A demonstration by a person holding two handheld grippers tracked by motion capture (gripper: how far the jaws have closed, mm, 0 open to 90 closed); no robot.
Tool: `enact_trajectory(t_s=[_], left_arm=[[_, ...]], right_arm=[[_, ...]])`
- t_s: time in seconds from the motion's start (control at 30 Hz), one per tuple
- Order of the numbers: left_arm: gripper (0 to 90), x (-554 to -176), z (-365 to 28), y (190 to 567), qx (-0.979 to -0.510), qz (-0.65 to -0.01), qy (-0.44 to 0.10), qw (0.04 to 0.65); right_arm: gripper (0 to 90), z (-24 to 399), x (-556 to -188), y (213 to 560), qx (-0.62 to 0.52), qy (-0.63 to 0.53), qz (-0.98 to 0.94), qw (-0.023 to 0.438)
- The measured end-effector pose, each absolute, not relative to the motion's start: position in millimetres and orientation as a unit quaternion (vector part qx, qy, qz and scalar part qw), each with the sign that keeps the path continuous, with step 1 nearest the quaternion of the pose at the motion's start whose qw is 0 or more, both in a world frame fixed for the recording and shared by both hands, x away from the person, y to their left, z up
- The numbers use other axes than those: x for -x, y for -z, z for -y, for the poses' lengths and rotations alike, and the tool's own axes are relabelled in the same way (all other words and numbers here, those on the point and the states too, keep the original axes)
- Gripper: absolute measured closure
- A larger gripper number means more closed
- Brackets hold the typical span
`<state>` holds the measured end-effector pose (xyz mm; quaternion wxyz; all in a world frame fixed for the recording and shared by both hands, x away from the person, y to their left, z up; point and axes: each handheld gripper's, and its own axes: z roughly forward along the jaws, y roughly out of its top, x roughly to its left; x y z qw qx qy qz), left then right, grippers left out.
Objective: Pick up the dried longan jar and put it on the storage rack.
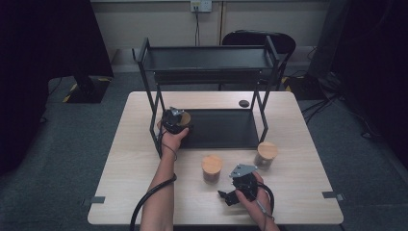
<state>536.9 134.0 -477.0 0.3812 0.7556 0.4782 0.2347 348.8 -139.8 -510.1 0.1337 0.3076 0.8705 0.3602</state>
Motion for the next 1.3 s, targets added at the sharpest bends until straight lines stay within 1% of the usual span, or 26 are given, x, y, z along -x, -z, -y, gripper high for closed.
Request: enact_trajectory(t_s=[0.5,0.63,0.67,0.87,1.1,1.3], left_arm=[[23.8,-538.0,-133.6,476.3,-0.754,-0.482,-0.230,0.383],[17.3,-538.3,-133.1,475.0,-0.747,-0.490,-0.230,0.385],[17.3,-538.3,-133.3,474.4,-0.748,-0.490,-0.231,0.384],[10.7,-536.9,-134.1,474.7,-0.744,-0.500,-0.218,0.385],[7.9,-533.1,-135.0,475.0,-0.741,-0.507,-0.215,0.385],[7.6,-528.7,-137.5,473.5,-0.739,-0.509,-0.214,0.386]], right_arm=[[0.0,139.8,-348.7,510.1,-0.308,-0.360,-0.870,0.134],[0.0,139.7,-348.6,510.1,-0.309,-0.361,-0.870,0.133],[0.0,139.7,-348.6,510.1,-0.309,-0.361,-0.870,0.133],[0.0,139.8,-348.6,510.1,-0.308,-0.360,-0.870,0.134],[0.0,139.8,-348.6,510.1,-0.309,-0.361,-0.870,0.134],[0.0,139.8,-348.6,510.2,-0.309,-0.361,-0.870,0.134]])
